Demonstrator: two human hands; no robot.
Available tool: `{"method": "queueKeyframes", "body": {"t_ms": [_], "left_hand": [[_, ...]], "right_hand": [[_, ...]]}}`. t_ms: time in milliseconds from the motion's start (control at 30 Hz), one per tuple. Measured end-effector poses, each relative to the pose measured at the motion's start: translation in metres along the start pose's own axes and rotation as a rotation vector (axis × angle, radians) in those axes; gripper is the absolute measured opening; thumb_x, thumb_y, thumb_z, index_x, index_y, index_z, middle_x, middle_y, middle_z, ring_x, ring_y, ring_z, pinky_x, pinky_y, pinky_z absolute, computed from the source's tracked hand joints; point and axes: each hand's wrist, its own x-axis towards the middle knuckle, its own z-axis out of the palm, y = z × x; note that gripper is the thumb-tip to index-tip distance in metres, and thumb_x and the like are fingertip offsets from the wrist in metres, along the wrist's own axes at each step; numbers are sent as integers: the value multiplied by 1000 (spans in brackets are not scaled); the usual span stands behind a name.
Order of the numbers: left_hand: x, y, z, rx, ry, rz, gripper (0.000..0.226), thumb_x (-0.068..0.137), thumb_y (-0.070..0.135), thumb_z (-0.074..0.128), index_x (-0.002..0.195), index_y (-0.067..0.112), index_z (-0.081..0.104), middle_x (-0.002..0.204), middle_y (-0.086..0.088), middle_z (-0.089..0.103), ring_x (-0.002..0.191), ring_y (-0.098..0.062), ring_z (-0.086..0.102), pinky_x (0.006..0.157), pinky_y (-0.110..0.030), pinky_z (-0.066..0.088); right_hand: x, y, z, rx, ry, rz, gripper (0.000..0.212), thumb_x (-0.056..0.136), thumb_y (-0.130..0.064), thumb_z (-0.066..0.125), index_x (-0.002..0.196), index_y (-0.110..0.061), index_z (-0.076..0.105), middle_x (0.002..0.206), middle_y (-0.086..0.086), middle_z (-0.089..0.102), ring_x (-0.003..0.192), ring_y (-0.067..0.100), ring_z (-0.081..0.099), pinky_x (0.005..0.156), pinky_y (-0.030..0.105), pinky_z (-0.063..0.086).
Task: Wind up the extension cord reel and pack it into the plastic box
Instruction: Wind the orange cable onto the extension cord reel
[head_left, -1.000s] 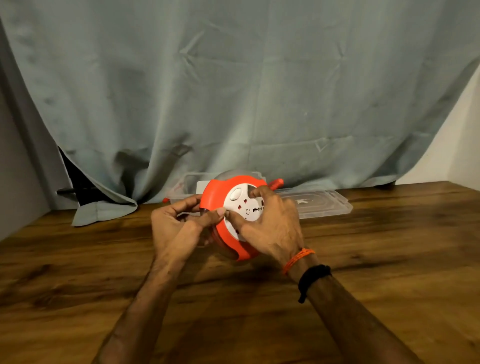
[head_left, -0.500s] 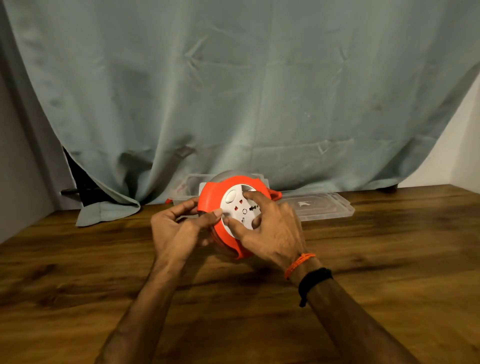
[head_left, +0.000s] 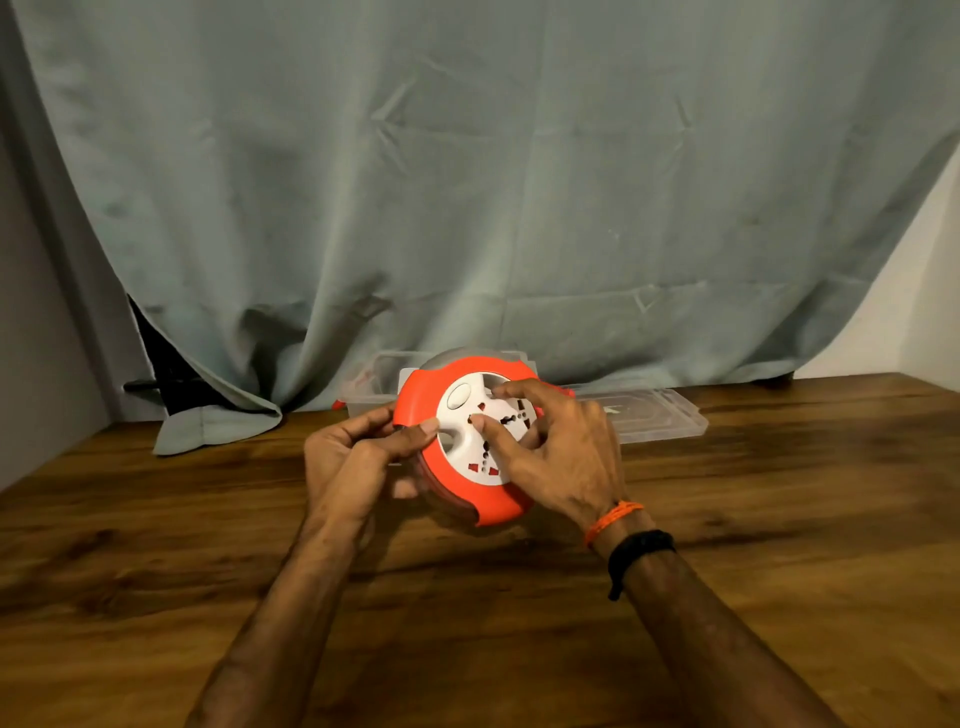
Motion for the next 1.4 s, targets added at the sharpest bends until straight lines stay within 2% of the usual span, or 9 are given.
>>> {"method": "queueKeyframes", "body": {"t_ms": [133, 300, 400, 533, 633, 767, 1133, 1300, 1400], "left_hand": [[2, -2, -3, 7, -17, -13, 22, 69, 1, 79, 89, 8, 74, 70, -3, 76, 59, -15, 72, 45, -32, 56], [6, -5, -9, 14, -28, -45, 26, 68, 1, 79, 92, 5, 73, 73, -5, 76, 59, -16, 72, 47, -35, 58], [7, -6, -14, 5, -59, -74, 29, 67, 2, 78, 95, 4, 73, 77, -9, 76, 62, -22, 73, 46, -35, 57], [9, -7, -18, -24, -100, -121, 43, 58, 11, 77, 100, 3, 71, 80, -10, 77, 64, -24, 73, 45, -31, 55], [9, -8, -19, -42, -117, -148, 47, 56, 14, 74, 101, 2, 70, 78, -8, 76, 63, -22, 73, 43, -29, 54], [11, -9, -22, -67, -114, -165, 45, 57, 17, 73, 100, 4, 70, 78, -8, 76, 63, -21, 73, 40, -26, 53], [11, -10, -20, -38, -15, -201, 31, 65, 11, 78, 95, 5, 71, 84, -11, 77, 69, -24, 74, 45, -32, 56], [-4, -5, -31, -48, 80, -259, 16, 76, 1, 74, 90, 6, 69, 67, -6, 75, 57, -15, 72, 42, -34, 56], [-14, 7, -47, -36, 128, -288, 18, 75, 2, 74, 93, 5, 70, 65, -6, 74, 54, -14, 71, 41, -34, 55]], "right_hand": [[0, 3, 0, 1, 48, -29, 34, 78, -56, 64, 103, -34, 73, 46, -7, 59, 53, 5, 61, 56, 13, 40], [5, 14, -1, 57, 185, 95, 26, 76, -45, 69, 93, -26, 74, 49, -10, 57, 52, 11, 61, 57, 28, 52], [11, 28, -3, 19, 201, 143, 32, 77, -49, 64, 98, -26, 74, 84, -7, 71, 80, 13, 64, 70, 27, 49], [17, 48, -5, 197, -23, 194, 38, 83, -47, 66, 114, -26, 71, 116, -6, 69, 110, 11, 58, 90, 26, 44], [15, 51, -4, 579, -187, 326, 26, 90, -31, 67, 116, -27, 70, 115, -8, 71, 108, 9, 64, 92, 30, 51], [17, 46, -3, 793, -202, 376, 25, 92, -15, 64, 117, -17, 69, 102, -4, 73, 89, 2, 67, 72, 16, 52], [13, 43, 15, 803, -98, 607, 33, 87, -17, 71, 118, -5, 68, 109, 11, 73, 98, 24, 68, 74, 30, 54], [5, 27, 22, 700, -113, 585, 42, 77, -39, 79, 115, -21, 71, 116, 3, 72, 107, 24, 67, 92, 49, 56], [0, 9, 30, 702, -140, 545, 33, 80, -35, 77, 111, -24, 73, 114, -2, 73, 108, 20, 67, 96, 46, 54]]}}
